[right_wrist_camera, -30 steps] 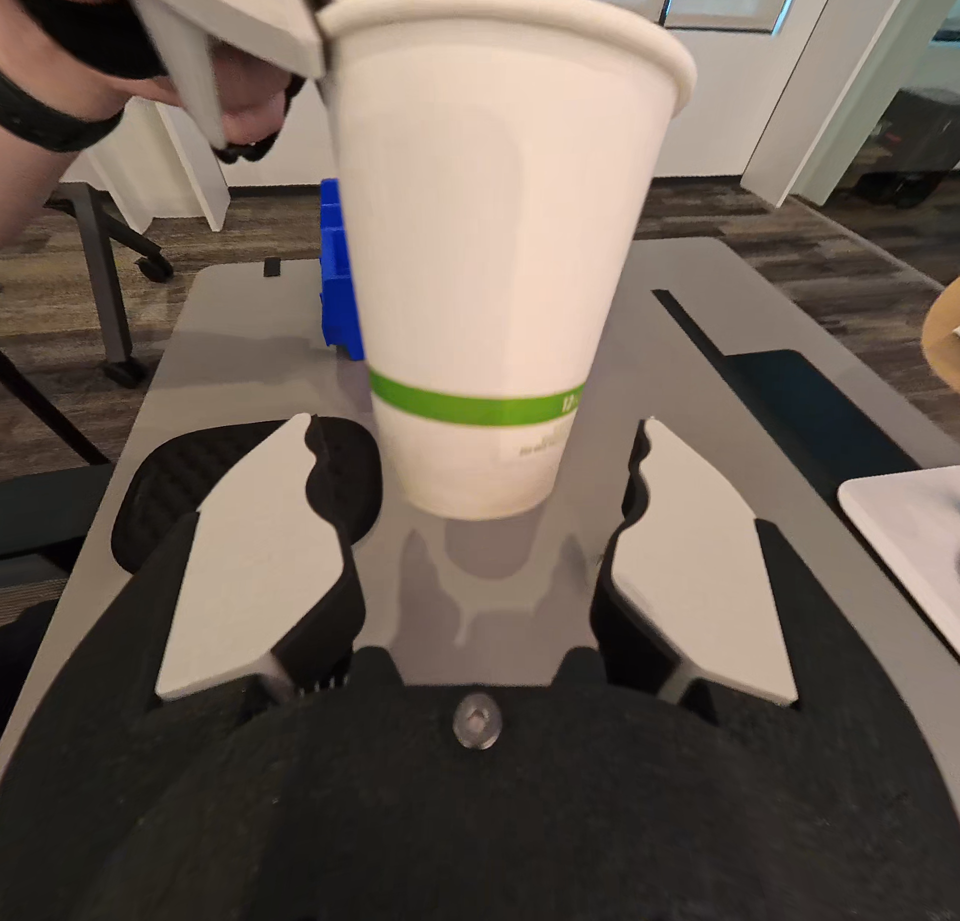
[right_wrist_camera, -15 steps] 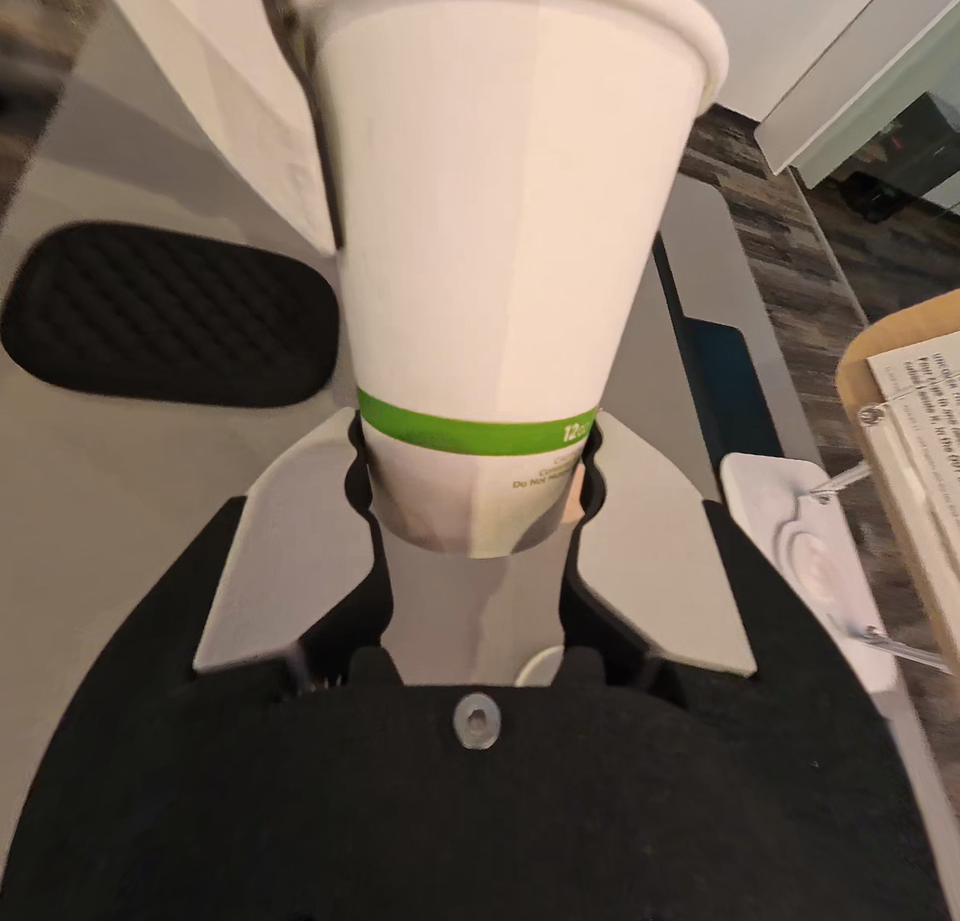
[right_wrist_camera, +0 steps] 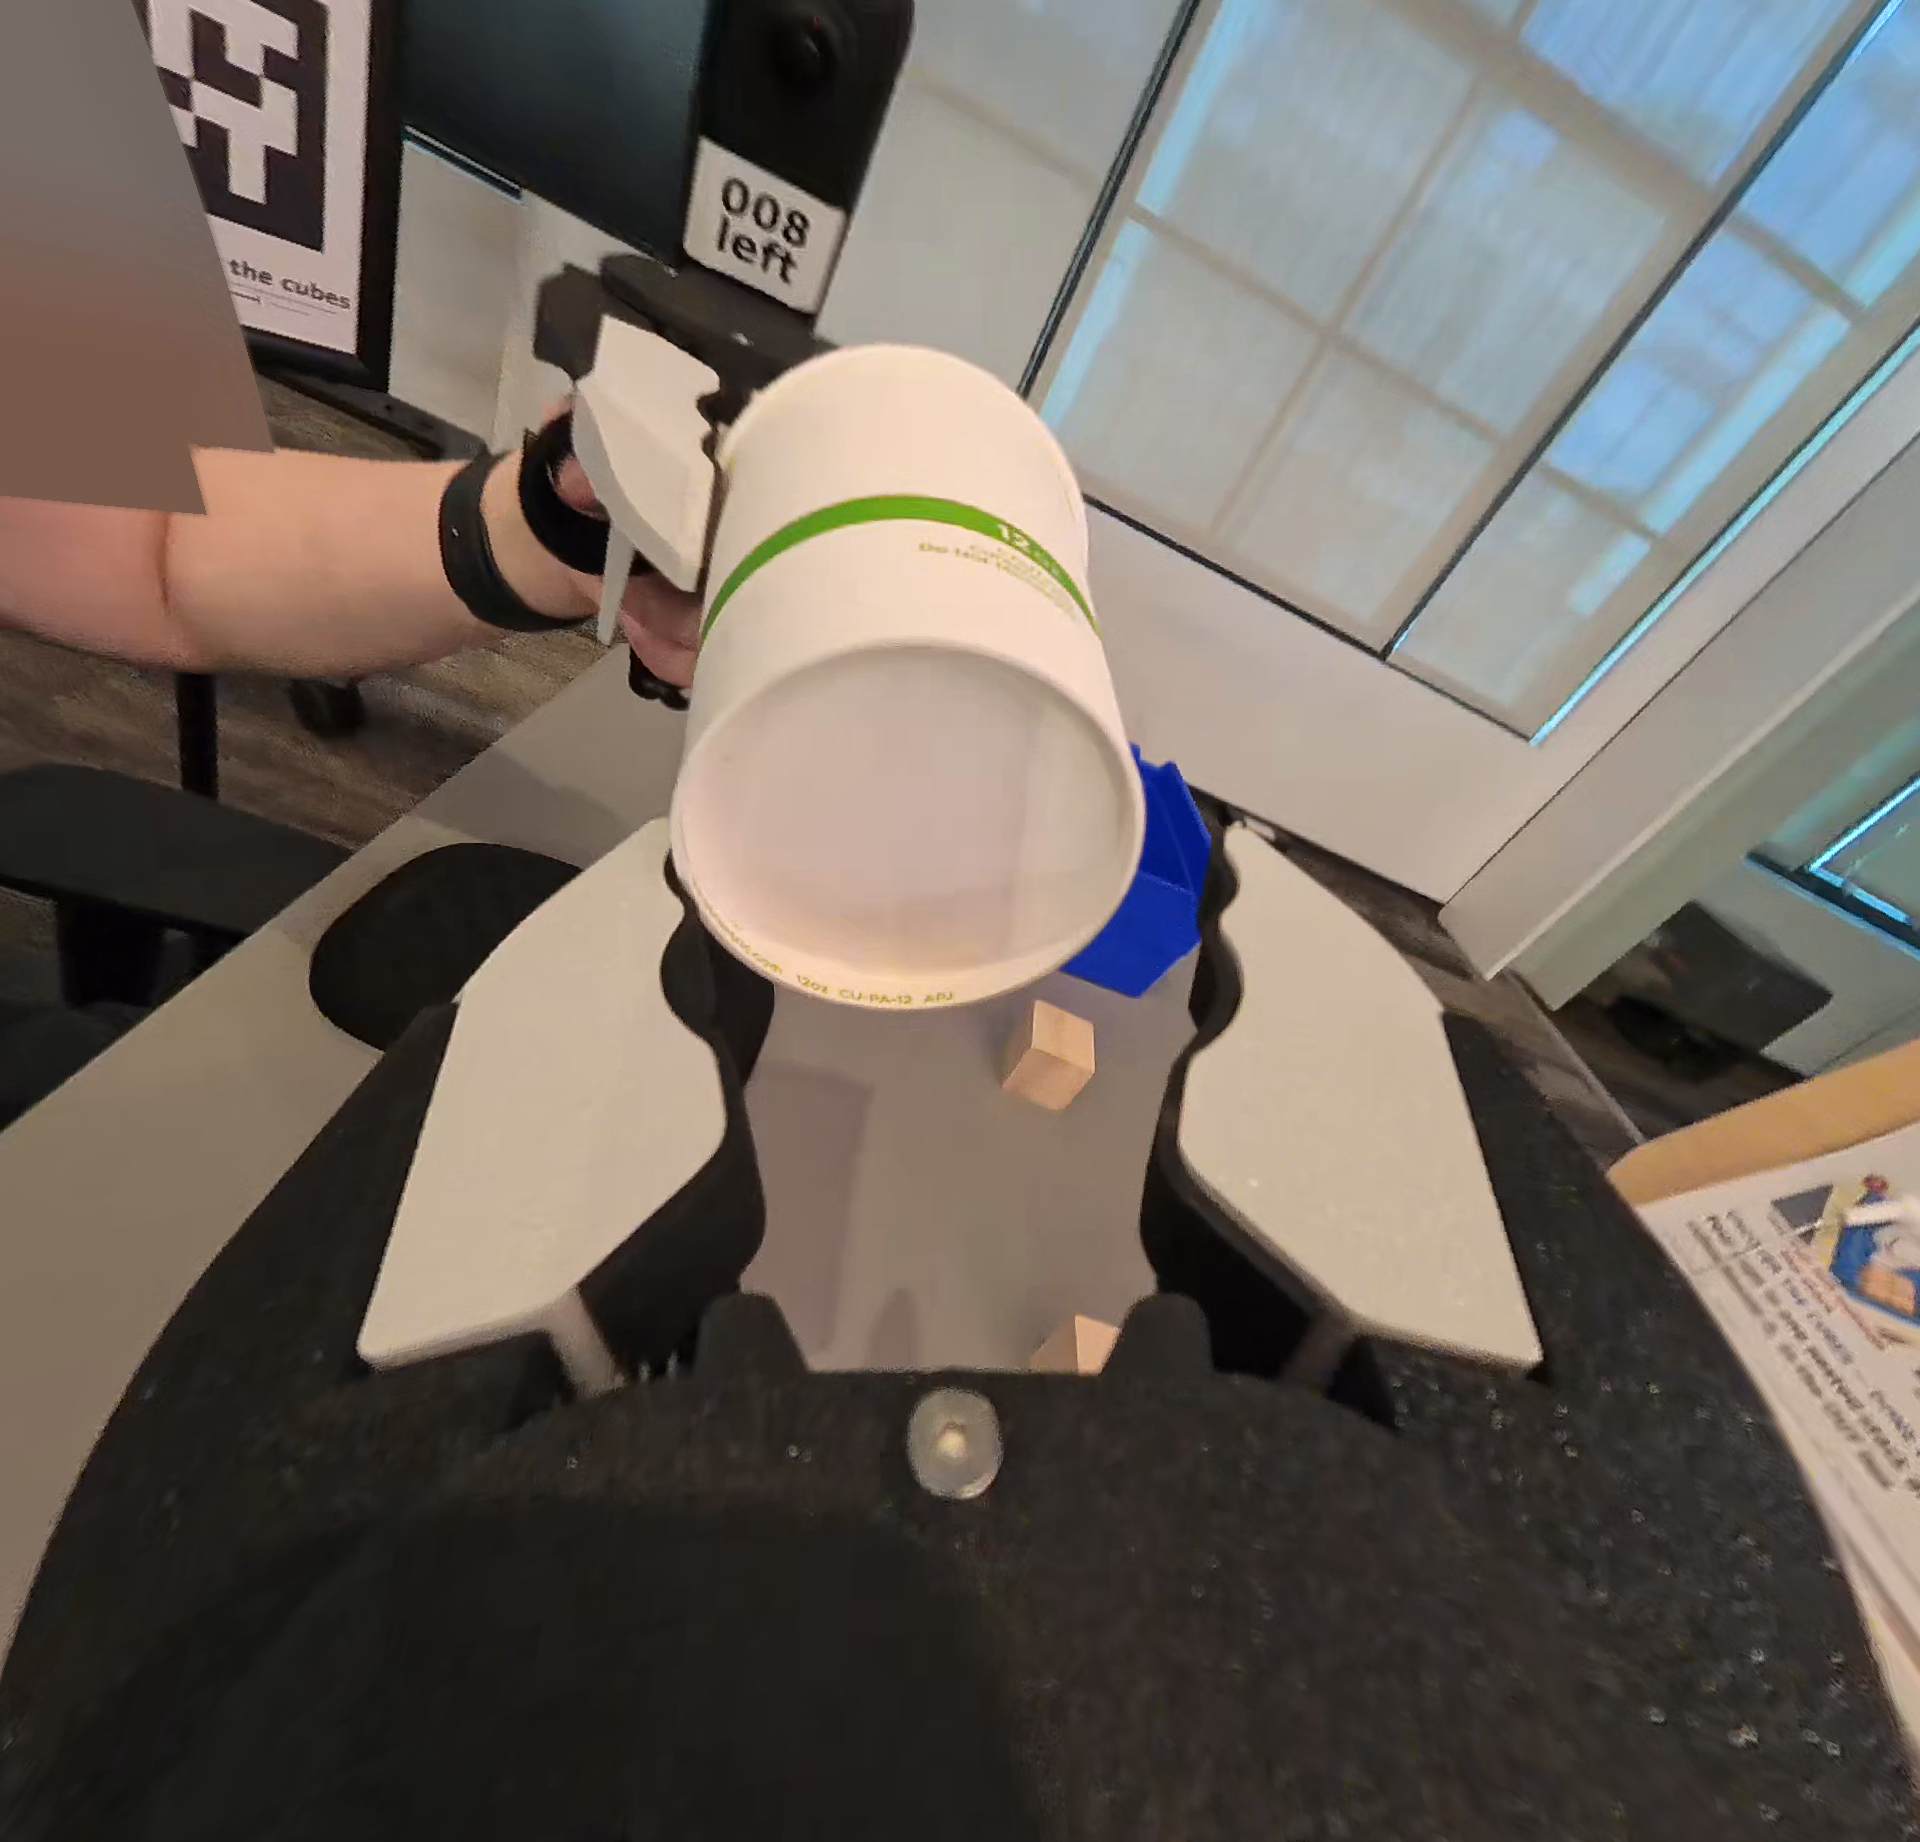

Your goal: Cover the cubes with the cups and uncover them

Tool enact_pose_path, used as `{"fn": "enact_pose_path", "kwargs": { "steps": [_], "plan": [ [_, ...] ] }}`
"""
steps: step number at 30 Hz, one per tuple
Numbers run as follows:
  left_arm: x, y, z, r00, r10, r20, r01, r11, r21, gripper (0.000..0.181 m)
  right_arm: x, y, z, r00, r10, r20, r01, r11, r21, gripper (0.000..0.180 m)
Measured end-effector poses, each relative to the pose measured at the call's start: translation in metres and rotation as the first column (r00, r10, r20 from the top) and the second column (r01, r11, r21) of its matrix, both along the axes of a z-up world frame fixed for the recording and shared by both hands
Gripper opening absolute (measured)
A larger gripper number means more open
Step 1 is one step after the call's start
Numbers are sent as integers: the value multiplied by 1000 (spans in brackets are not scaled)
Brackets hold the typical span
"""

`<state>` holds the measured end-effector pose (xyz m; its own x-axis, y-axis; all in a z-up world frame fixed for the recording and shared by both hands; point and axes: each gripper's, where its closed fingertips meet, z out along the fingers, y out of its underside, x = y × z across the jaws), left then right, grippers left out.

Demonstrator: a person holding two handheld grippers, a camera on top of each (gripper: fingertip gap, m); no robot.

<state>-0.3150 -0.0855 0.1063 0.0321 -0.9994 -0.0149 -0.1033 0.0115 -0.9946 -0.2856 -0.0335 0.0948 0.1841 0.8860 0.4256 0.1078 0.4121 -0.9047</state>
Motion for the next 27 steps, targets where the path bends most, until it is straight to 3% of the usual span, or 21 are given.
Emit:
{"fn": "enact_pose_path", "kwargs": {
  "steps": [10, 27],
  "plan": [
    [1, -18, 2, 996, -54, 71, 53, 998, 20, 0, -6, -30, 15, 999, 34, 27, -38, 991, 125, 86],
    [-3, -27, 3, 995, -46, 89, 39, 996, 76, 1, -8, -41, 19, 998, 30, 48, -39, 979, 199, 81]
  ]
}}
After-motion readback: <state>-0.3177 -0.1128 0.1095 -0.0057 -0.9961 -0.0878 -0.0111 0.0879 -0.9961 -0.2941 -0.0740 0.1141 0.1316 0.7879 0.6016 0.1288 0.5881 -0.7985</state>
